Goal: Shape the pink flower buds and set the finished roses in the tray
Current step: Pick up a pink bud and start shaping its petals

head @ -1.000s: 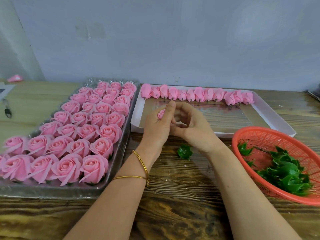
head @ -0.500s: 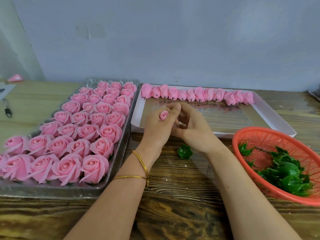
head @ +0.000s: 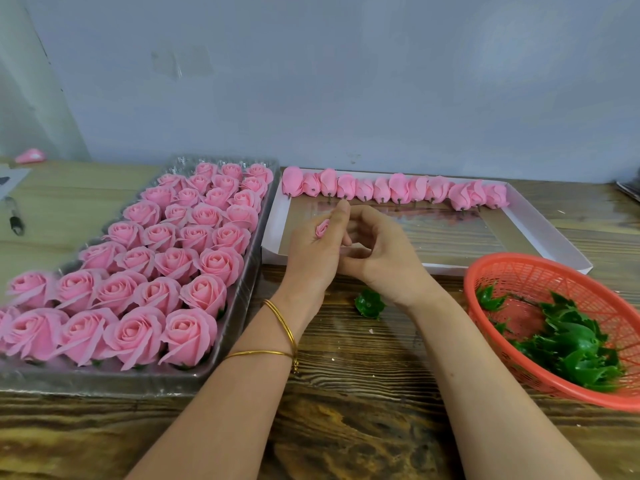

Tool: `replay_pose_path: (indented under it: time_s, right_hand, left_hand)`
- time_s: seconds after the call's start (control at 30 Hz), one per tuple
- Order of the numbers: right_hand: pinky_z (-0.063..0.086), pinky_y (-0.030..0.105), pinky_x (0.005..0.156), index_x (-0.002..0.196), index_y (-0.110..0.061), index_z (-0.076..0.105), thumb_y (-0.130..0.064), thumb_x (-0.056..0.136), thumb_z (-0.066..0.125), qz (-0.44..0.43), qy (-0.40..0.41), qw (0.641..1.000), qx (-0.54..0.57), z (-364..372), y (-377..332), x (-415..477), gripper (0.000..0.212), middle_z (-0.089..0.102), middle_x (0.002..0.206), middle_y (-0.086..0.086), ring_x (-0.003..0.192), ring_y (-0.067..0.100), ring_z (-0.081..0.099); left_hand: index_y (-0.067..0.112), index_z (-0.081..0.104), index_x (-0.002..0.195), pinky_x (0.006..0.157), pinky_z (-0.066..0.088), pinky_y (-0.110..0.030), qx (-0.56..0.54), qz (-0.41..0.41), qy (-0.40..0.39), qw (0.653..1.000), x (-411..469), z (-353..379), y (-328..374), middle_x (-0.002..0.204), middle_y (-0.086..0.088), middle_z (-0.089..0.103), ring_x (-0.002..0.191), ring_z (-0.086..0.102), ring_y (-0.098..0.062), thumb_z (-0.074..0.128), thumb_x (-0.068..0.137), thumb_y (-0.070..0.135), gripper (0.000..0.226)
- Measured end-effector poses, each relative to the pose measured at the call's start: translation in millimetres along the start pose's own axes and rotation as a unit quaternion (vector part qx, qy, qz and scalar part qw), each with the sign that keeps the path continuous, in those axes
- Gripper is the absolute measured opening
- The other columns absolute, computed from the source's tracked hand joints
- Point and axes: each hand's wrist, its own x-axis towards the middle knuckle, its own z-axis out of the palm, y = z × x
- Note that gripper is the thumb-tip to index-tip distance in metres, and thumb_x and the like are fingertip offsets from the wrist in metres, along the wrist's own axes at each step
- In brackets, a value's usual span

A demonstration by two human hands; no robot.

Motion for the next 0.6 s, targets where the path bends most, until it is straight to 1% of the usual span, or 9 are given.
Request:
replay_pose_path:
  time_s: [0.1, 0.17, 0.2, 0.23, 0.3, 0.37, 0.43, 0.5, 0.6]
  right_hand:
    - [0.049, 0.015, 0.072, 0.111, -0.008, 0.057, 0.014, 0.074, 0.074, 0.001, 0.005, 1.0, -0.007, -0.1, -0.4, 0.0, 0.046, 0.065, 0.094, 0.002, 0.085, 0.004, 0.064]
    - [0.048, 0.014, 0.072, 0.109, -0.012, 0.056, 0.014, 0.075, 0.072, 0.002, 0.005, 1.0, -0.008, -0.2, -1.3, -0.4, 0.046, 0.065, 0.094, 0.001, 0.083, 0.001, 0.063]
    - [0.048, 0.013, 0.072, 0.11, -0.012, 0.055, 0.015, 0.076, 0.071, 0.002, 0.004, 1.0, -0.006, -0.6, -1.8, -0.7, 0.046, 0.064, 0.095, 0.002, 0.082, -0.001, 0.063]
    - [0.048, 0.013, 0.071, 0.112, -0.011, 0.054, 0.016, 0.077, 0.069, 0.003, 0.003, 1.0, -0.005, -0.9, -2.1, -0.9, 0.046, 0.064, 0.096, 0.002, 0.082, -0.003, 0.063]
    - [0.049, 0.013, 0.073, 0.117, -0.008, 0.052, 0.017, 0.079, 0.066, 0.004, 0.0, 1.0, -0.003, -1.5, -2.5, -1.4, 0.048, 0.064, 0.1, 0.004, 0.084, -0.004, 0.063]
    - [0.05, 0.014, 0.076, 0.122, -0.004, 0.05, 0.018, 0.08, 0.064, 0.006, -0.004, 1.0, -0.004, -2.5, -3.1, -2.1, 0.049, 0.064, 0.1, 0.003, 0.086, -0.005, 0.063]
    - [0.051, 0.014, 0.077, 0.125, -0.002, 0.05, 0.019, 0.081, 0.062, 0.005, -0.011, 1.0, -0.008, -3.2, -3.4, -2.6, 0.05, 0.064, 0.1, 0.0, 0.086, -0.006, 0.063]
    - [0.052, 0.015, 0.079, 0.125, -0.001, 0.049, 0.019, 0.082, 0.061, 0.005, -0.015, 1.0, -0.01, -3.7, -3.1, -2.8, 0.049, 0.064, 0.1, -0.001, 0.088, -0.006, 0.064]
    - [0.052, 0.017, 0.08, 0.123, -0.003, 0.05, 0.018, 0.083, 0.061, 0.003, -0.015, 1.0, -0.011, -3.9, -2.7, -2.1, 0.046, 0.066, 0.098, -0.003, 0.09, -0.003, 0.065]
  left_hand:
    - [0.023, 0.055, 0.047, 0.07, 0.058, -0.025, 0.008, -0.005, -0.007, 1.0, -0.8, 0.9, 0.9, 0.07, 0.003, 0.071, 0.071, 0.071, -0.011, 0.053, 0.096, 0.04, 0.052]
    - [0.022, 0.06, 0.054, 0.068, 0.057, -0.024, 0.007, -0.005, -0.007, 1.0, -1.9, 0.2, 2.5, 0.065, 0.0, 0.067, 0.069, 0.069, -0.01, 0.055, 0.095, 0.04, 0.045]
    - [0.016, 0.065, 0.064, 0.068, 0.058, -0.027, 0.004, -0.007, -0.007, 1.0, -2.0, 0.3, 3.0, 0.067, -0.007, 0.067, 0.071, 0.068, -0.013, 0.057, 0.094, 0.039, 0.039]
    - [0.006, 0.069, 0.076, 0.072, 0.058, -0.034, 0.004, -0.006, -0.009, 1.0, -2.3, 0.3, 3.5, 0.077, -0.018, 0.068, 0.076, 0.067, -0.02, 0.059, 0.093, 0.037, 0.037]
    - [-0.01, 0.064, 0.091, 0.076, 0.056, -0.042, 0.006, -0.003, -0.01, 1.0, -2.6, 0.5, 3.6, 0.089, -0.031, 0.065, 0.081, 0.064, -0.031, 0.062, 0.092, 0.034, 0.043]
    - [-0.013, 0.062, 0.089, 0.07, 0.054, -0.039, 0.009, 0.004, -0.005, 1.0, -2.9, 0.0, 4.0, 0.079, -0.024, 0.065, 0.074, 0.063, -0.026, 0.065, 0.09, 0.031, 0.044]
    - [-0.008, 0.064, 0.083, 0.068, 0.054, -0.035, 0.025, 0.003, -0.01, 1.0, -2.9, -1.4, 4.4, 0.072, -0.012, 0.065, 0.071, 0.063, -0.02, 0.066, 0.089, 0.03, 0.039]
    - [-0.002, 0.066, 0.076, 0.07, 0.054, -0.036, 0.04, 0.0, -0.016, 0.999, -2.7, -2.8, 3.9, 0.067, -0.004, 0.065, 0.071, 0.064, -0.017, 0.067, 0.089, 0.03, 0.034]
    - [0.009, 0.067, 0.067, 0.072, 0.054, -0.038, 0.044, 0.003, -0.018, 0.999, -1.9, -3.8, 3.5, 0.065, -0.004, 0.065, 0.07, 0.064, -0.018, 0.066, 0.089, 0.032, 0.032]
